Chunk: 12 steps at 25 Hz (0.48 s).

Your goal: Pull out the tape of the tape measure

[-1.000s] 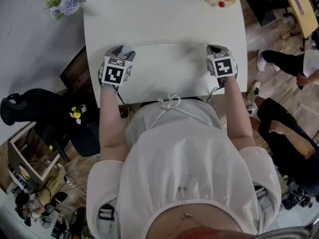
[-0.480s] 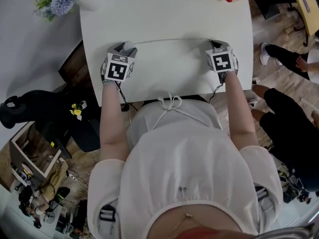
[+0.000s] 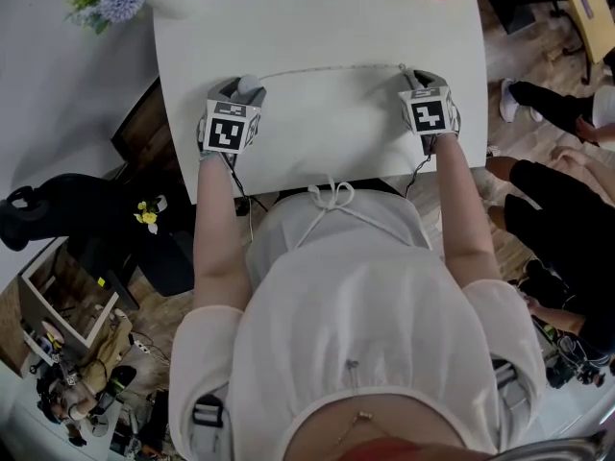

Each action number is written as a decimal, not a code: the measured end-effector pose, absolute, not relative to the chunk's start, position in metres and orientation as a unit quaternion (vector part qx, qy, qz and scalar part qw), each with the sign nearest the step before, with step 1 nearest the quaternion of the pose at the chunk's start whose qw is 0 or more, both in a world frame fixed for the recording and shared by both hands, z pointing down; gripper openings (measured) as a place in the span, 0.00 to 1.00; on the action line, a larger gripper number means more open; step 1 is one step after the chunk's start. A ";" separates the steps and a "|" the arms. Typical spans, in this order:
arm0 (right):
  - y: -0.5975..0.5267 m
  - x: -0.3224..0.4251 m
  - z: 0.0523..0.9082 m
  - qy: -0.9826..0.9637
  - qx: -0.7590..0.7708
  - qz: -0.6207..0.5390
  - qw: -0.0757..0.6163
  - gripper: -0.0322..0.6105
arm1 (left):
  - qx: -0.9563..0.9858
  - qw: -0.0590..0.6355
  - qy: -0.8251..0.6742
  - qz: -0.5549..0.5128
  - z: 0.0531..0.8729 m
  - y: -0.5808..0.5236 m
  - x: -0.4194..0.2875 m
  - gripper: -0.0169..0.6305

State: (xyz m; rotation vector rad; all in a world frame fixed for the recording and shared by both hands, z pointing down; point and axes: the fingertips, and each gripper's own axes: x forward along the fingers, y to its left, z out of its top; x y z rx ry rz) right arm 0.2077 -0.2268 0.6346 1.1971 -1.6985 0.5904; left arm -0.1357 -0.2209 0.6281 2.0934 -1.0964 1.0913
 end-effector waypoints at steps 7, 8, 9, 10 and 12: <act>-0.213 0.209 0.619 -0.706 0.495 0.248 0.442 0.35 | 0.777 0.266 -0.422 0.385 0.615 -0.215 -0.129 0.52; -0.212 0.207 0.613 -0.710 0.499 0.246 0.432 0.36 | 0.779 0.265 -0.426 0.377 0.610 -0.214 -0.129 0.52; -0.212 0.206 0.606 -0.715 0.503 0.243 0.420 0.37 | 0.782 0.262 -0.430 0.368 0.603 -0.214 -0.127 0.52; -0.215 0.204 0.597 -0.723 0.509 0.236 0.403 0.37 | 0.786 0.256 -0.433 0.359 0.595 -0.215 -0.126 0.52; -0.224 0.196 0.577 -0.747 0.517 0.215 0.359 0.37 | 0.797 0.237 -0.438 0.342 0.577 -0.218 -0.122 0.52</act>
